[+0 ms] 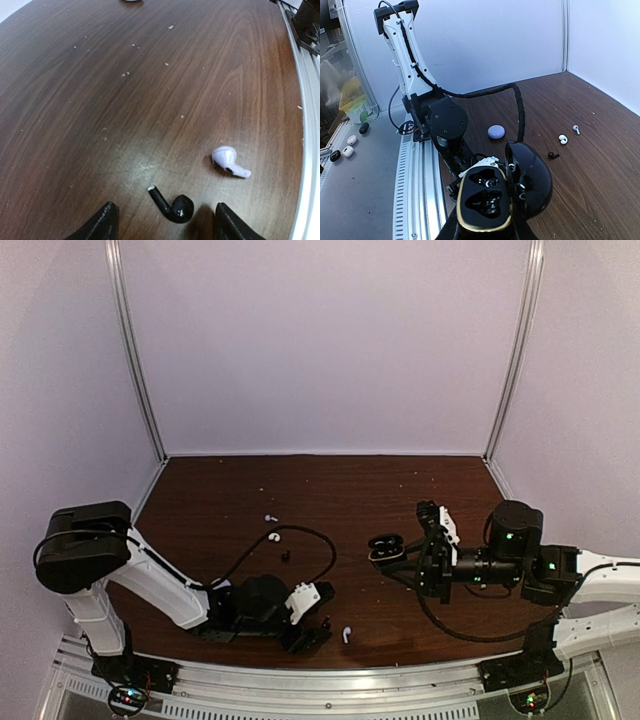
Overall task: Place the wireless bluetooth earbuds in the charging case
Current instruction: Adjust the right earbud at the center of the board, then pick up the right earbud from the center of the board.
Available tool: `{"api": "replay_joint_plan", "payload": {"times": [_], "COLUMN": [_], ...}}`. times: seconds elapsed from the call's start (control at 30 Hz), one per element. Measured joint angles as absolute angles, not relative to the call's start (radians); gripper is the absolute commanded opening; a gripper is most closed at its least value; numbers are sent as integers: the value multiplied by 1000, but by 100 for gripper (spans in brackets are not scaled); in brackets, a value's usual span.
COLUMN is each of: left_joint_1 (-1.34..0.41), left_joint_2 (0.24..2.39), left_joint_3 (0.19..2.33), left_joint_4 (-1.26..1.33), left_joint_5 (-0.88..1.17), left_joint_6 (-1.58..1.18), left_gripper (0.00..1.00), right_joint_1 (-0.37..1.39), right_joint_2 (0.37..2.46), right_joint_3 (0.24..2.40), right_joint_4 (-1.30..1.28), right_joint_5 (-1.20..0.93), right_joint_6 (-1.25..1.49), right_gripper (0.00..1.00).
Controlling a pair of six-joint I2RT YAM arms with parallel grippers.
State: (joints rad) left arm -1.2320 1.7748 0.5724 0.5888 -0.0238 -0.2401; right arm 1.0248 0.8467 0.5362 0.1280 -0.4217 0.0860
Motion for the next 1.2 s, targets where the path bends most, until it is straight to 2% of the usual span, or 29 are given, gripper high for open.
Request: {"api": "replay_joint_plan", "payload": {"times": [0.27,0.53,0.63,0.83,1.07,1.2], "left_joint_1": [-1239,-1188,-1172,-1068,-969,-954], "left_joint_2": [1789,1758,1745,1706,1728,1790], "left_joint_3": [583,521,479,333,357,421], "left_joint_4": [571,619,670,842,934,934], "left_joint_5": [-170,-221,-172,75,314,385], "left_joint_6": [-246,-207,-156,-35,83,129], "left_gripper": [51,43,44,47,48,45], "right_joint_1": [1025,1025,1025,1025,1025,1025], "right_joint_2": [842,842,845,855,857,855], "right_joint_3": [521,512,508,461,438,431], "right_joint_4": [145,156,169,216,236,245], "right_joint_5": [-424,-428,-439,-472,-484,-488], "right_joint_6": [82,82,81,83,81,82], "right_gripper": [5,5,5,5,5,5]}}
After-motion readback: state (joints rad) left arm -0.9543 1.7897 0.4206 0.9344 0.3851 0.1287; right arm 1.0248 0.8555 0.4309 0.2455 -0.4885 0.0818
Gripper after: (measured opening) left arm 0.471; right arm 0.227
